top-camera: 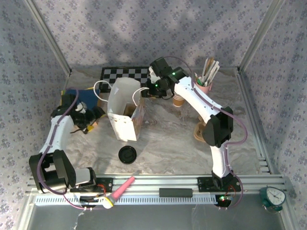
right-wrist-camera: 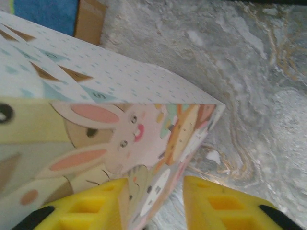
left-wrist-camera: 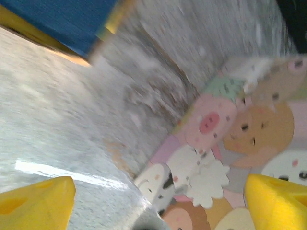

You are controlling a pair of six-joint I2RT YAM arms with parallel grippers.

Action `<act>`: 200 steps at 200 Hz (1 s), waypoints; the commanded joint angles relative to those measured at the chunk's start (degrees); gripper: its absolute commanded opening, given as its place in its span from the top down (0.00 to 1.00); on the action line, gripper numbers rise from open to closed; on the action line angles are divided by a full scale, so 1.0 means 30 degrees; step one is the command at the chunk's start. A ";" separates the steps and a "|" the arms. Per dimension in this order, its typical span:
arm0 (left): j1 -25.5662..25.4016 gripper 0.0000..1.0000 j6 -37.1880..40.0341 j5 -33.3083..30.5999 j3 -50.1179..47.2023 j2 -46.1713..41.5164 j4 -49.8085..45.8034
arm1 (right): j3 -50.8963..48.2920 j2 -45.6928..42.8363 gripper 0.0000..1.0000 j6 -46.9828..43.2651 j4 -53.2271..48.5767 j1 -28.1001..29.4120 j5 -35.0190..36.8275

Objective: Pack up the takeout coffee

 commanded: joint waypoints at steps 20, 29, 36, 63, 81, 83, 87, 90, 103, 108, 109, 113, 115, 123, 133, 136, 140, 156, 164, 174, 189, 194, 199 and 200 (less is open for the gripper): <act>0.1471 0.13 0.1490 -0.2327 0.3145 0.1023 -0.1236 | -0.2428 -0.3993 0.57 -0.0235 -0.0019 -0.0292 0.1705; 0.1517 0.15 0.1911 -0.2887 0.3801 0.1698 -0.1241 | -0.3152 -0.4663 0.55 -0.0200 0.0259 -0.0292 0.1801; 0.1504 0.18 0.2221 -0.3160 0.4215 0.2245 -0.1119 | -0.3728 -0.5232 0.54 -0.0103 0.0467 -0.0265 0.1802; 0.1451 0.21 0.3150 -0.4741 0.5992 0.4514 -0.0766 | -0.5561 -0.6947 0.52 0.0108 0.1050 -0.0005 0.2054; 0.1378 0.30 0.3757 -0.5494 0.7125 0.6025 -0.0413 | -0.6459 -0.7898 0.49 0.0152 0.1192 0.0348 0.2274; 0.1369 0.30 0.3803 -0.5579 0.7276 0.6181 -0.0405 | -0.6527 -0.7990 0.49 0.0153 0.1233 0.0388 0.2309; 0.1337 0.30 0.3889 -0.5764 0.7550 0.6506 -0.0381 | -0.6744 -0.8176 0.49 0.0168 0.1284 0.0475 0.2350; 0.1335 0.30 0.3935 -0.5917 0.7718 0.6747 -0.0352 | -0.6859 -0.8306 0.49 0.0174 0.1293 0.0532 0.2428; 0.1308 0.29 0.4075 -0.6433 0.8281 0.7689 -0.0071 | -0.7324 -0.8815 0.48 0.0263 0.1374 0.0710 0.2611; 0.1308 0.29 0.4114 -0.6619 0.8473 0.8015 0.0059 | -0.7458 -0.8976 0.47 0.0325 0.1374 0.0760 0.2699; 0.1288 0.29 0.4118 -0.6670 0.8490 0.8076 0.0121 | -0.7472 -0.8991 0.47 0.0342 0.1374 0.0790 0.2720; 0.1271 0.29 0.4158 -0.6782 0.8607 0.8313 0.0224 | -0.7561 -0.9108 0.47 0.0398 0.1361 0.0819 0.2739; 0.1269 0.29 0.4167 -0.6817 0.8672 0.8460 0.0252 | -0.7593 -0.9164 0.46 0.0427 0.1356 0.0835 0.2777; 0.1187 0.29 0.4247 -0.7165 0.8919 0.8928 0.0426 | -0.7731 -0.9323 0.46 0.0547 0.1290 0.0896 0.2870; 0.0993 0.29 0.4424 -0.7745 0.9247 0.9553 0.0542 | -0.7886 -0.9501 0.46 0.0691 0.1260 0.0908 0.2974; 0.0893 0.29 0.4493 -0.7933 0.9362 0.9732 0.0558 | -0.7921 -0.9523 0.46 0.0730 0.1243 0.0931 0.2993; 0.0803 0.29 0.4614 -0.8128 0.9488 0.9982 0.0597 | -0.7970 -0.9576 0.46 0.0767 0.1256 0.0930 0.3004; 0.0377 0.29 0.5085 -0.8907 1.0051 1.0977 0.0669 | -0.8178 -0.9760 0.45 0.1014 0.1185 0.1021 0.3153; 0.0164 0.29 0.5239 -0.9300 1.0380 1.1468 0.0626 | -0.8299 -0.9845 0.46 0.1130 0.1185 0.1053 0.3260; 0.0003 0.29 0.5383 -0.9590 1.0637 1.1967 0.0616 | -0.8437 -0.9898 0.46 0.1248 0.1103 0.1106 0.3341; -0.0007 0.29 0.5440 -0.9542 1.0820 1.2576 0.0481 | -0.8614 -0.9995 0.46 0.1351 0.0995 0.1184 0.3513; -0.0009 0.29 0.5425 -0.9534 1.0833 1.2708 0.0449 | -0.8654 -1.0049 0.45 0.1369 0.0943 0.1173 0.3575; 0.0001 0.29 0.5411 -0.9492 1.0795 1.2840 0.0423 | -0.8701 -1.0074 0.45 0.1386 0.0920 0.1174 0.3646; -0.0010 0.29 0.5411 -0.9484 1.0794 1.2862 0.0421 | -0.8709 -1.0068 0.45 0.1400 0.0898 0.1173 0.3662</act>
